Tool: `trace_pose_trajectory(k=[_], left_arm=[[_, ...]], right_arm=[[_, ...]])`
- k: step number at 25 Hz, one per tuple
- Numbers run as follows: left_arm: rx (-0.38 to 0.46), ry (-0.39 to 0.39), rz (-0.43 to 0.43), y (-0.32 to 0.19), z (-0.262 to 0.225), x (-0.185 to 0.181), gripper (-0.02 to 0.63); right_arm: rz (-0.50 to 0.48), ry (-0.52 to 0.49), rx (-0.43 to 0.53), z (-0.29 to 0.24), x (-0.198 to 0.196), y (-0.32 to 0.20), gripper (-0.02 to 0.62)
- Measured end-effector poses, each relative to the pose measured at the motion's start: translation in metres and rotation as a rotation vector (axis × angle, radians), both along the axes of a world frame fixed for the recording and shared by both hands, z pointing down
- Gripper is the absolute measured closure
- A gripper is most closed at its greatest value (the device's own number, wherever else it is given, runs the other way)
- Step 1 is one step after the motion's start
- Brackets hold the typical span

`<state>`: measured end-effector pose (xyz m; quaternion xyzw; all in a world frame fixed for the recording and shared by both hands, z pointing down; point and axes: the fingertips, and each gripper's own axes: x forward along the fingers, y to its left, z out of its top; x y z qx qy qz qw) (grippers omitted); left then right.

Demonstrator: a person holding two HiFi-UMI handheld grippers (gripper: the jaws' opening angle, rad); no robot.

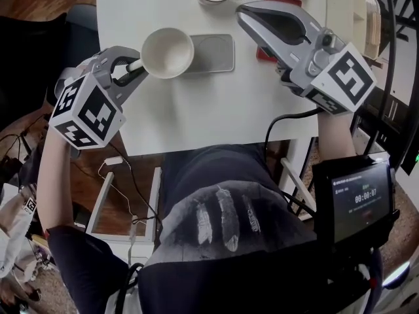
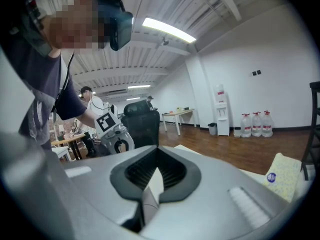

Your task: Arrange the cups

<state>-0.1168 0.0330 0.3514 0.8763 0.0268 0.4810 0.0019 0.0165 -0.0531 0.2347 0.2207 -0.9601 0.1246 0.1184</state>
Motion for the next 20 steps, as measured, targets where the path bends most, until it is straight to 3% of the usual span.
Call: trace_pose_trajectory(k=[7, 14, 20], left_arm=[[-0.026, 0.013, 0.023, 0.008, 0.009, 0.007, 0.557], [0.014, -0.019, 0.042, 0.006, 0.025, 0.001, 0.554], [0.043, 0.007, 0.042, 0.004, 0.029, 0.008, 0.549]], right_arm=[[-0.006, -0.005, 0.0, -0.001, -0.004, -0.001, 0.591], [-0.006, 0.007, -0.007, 0.001, -0.002, 0.001, 0.591], [-0.009, 0.007, -0.011, 0.002, -0.001, 0.002, 0.591]])
